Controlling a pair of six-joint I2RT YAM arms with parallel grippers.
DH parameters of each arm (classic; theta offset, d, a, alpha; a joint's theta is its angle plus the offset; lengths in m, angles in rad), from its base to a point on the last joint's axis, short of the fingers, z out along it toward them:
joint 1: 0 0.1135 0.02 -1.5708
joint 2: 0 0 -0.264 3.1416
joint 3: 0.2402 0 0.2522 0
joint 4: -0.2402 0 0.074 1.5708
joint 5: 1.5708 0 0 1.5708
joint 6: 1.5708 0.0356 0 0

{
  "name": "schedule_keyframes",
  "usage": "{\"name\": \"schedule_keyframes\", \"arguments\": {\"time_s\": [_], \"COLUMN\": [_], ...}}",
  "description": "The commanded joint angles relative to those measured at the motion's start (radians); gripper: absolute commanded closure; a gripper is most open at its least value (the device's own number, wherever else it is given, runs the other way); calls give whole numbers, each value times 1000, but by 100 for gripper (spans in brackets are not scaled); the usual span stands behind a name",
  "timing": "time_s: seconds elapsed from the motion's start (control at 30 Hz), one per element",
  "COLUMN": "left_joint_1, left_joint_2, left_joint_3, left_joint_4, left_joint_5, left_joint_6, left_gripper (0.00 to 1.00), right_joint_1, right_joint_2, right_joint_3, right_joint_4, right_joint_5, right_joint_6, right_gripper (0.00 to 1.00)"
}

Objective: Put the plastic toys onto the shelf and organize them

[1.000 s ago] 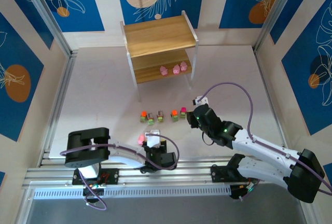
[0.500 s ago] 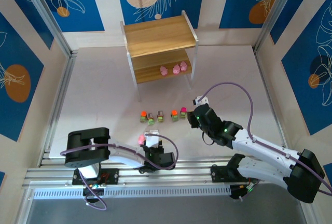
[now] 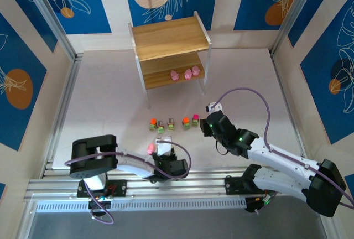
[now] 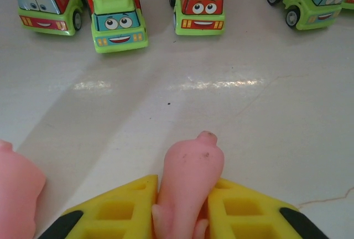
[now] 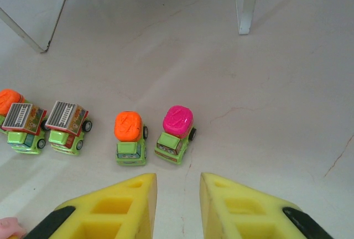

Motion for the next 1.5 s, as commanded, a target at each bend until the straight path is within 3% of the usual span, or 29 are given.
{"name": "schedule_keyframes", "arguments": {"time_s": [0.0,0.3,0.63,1.07,1.47], "left_joint_1": [8,12,82,244,399], "left_joint_2": [-15,-77,-214,-330,-296], "left_joint_3": [9,29,52,144,297], "left_joint_4": [7,-49,-106,-177,-183], "left_joint_5": [14,1,43,153,205], "left_joint_6": [28,51,148,321,493], "left_gripper": [79,81,80,81,81], "right_joint_1": [-6,-8,-12,-18,-36], "right_joint_2": [-21,-32,-49,-55,-82], "right_joint_3": [-6,-7,-9,-12,-18], "right_joint_4": [-9,-13,-17,-13,-18], "right_joint_5": [-10,-10,-13,-27,-51], "right_joint_6": [14,15,18,21,29], "right_gripper": [73,73,73,73,73]}}
